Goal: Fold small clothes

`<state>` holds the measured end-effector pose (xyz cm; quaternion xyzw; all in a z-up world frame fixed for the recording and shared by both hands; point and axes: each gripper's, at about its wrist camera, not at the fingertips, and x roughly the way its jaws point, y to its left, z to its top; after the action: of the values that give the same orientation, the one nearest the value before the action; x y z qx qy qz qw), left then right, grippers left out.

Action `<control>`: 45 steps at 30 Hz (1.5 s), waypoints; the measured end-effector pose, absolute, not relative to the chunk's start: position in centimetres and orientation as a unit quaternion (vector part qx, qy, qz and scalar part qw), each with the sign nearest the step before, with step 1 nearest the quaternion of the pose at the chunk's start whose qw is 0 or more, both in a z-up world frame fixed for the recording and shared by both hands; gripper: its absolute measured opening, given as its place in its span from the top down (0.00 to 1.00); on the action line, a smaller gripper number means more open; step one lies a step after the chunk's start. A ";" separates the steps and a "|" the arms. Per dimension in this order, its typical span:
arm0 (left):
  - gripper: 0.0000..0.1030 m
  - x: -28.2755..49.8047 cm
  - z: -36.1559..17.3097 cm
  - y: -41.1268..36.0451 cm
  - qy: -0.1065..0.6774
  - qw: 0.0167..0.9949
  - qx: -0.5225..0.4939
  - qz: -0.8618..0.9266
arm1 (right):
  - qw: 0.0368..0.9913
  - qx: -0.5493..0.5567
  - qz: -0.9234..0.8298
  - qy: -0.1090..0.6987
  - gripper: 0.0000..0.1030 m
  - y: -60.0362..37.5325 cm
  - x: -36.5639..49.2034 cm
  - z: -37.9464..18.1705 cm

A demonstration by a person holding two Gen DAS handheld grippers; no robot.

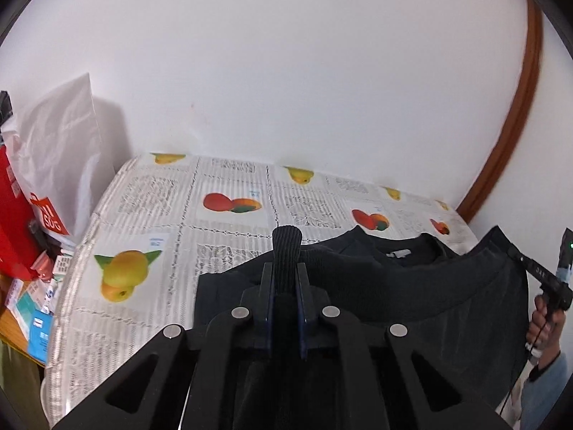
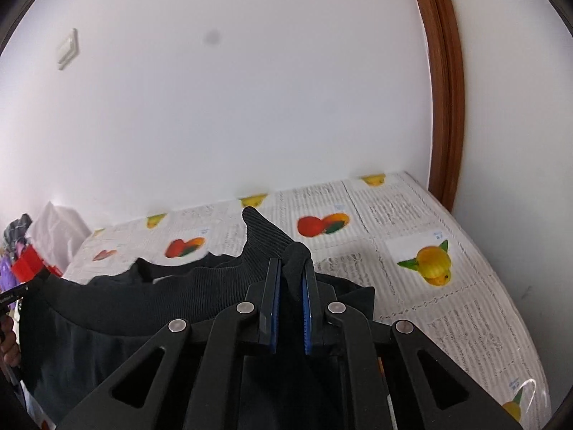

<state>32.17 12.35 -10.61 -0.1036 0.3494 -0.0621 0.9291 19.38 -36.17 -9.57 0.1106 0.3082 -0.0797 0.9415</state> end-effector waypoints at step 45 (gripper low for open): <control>0.57 18.2 -16.9 16.3 0.465 0.881 -0.089 -0.001 | 0.894 -0.016 -0.171 0.413 0.60 -28.2 9.7 -12.0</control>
<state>18.18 16.30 -16.94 -0.0895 0.4646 -0.0014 0.8810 9.68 -28.21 -12.04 -0.0158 0.4133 -0.1706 0.8943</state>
